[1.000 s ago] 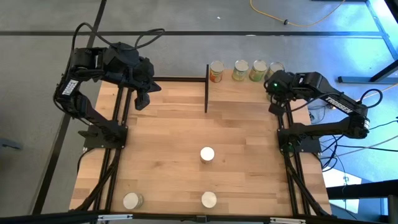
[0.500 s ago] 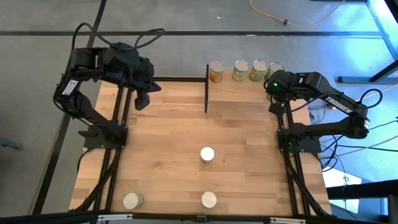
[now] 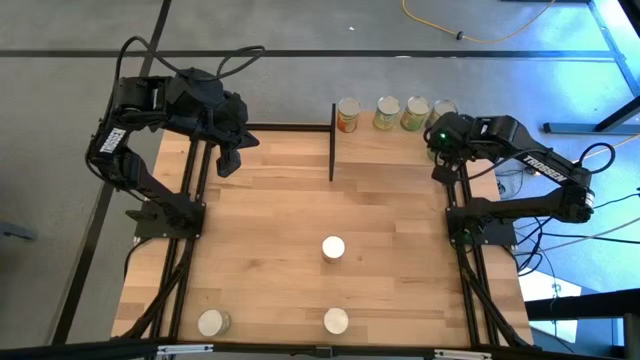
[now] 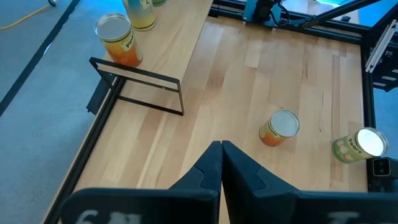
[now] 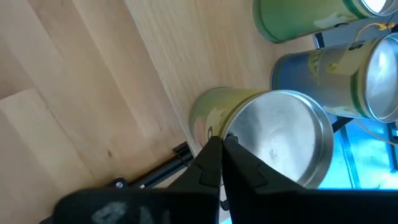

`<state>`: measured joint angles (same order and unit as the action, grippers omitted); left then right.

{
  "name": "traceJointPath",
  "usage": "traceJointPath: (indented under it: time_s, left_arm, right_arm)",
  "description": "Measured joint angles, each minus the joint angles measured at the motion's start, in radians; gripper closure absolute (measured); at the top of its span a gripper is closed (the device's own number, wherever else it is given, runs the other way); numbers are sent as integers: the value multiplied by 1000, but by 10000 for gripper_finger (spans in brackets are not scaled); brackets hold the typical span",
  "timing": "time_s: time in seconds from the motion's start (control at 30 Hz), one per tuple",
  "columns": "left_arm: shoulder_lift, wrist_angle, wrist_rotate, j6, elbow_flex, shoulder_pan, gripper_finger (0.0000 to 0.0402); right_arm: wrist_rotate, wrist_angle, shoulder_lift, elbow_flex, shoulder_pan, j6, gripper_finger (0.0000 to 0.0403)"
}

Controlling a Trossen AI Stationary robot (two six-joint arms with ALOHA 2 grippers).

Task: Pick and place cans onto a shelf
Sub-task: Put the canned orange on the shelf

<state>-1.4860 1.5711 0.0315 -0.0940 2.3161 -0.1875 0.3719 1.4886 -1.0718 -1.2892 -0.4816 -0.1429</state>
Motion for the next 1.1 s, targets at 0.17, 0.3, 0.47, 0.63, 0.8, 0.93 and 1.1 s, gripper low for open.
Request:
traceJointPath:
  time_s: [0.17, 0.3, 0.47, 0.63, 0.8, 0.93, 1.1]
  left_arm:
    - [0, 0, 0, 0, 0, 0, 401]
    - [0, 0, 0, 0, 0, 0, 401]
    - [0, 0, 0, 0, 0, 0, 401]
    - [0, 0, 0, 0, 0, 0, 401]
    - [0, 0, 0, 0, 0, 0, 401]
    - [0, 0, 0, 0, 0, 0, 401]
    - [0, 0, 0, 0, 0, 0, 401]
  right_arm:
    - [0, -8, 0, 0, 0, 3, 391]
    - [-18, -7, 0, 0, 0, 2, 395]
    - [-34, -7, 0, 0, 0, 2, 397]
    - [-34, -7, 0, 0, 0, 3, 382]
    - [-33, -7, 0, -1, 0, 4, 364]
    - [16, -28, 0, -1, 0, 3, 348]
    - [62, -52, 0, -1, 0, -16, 335]
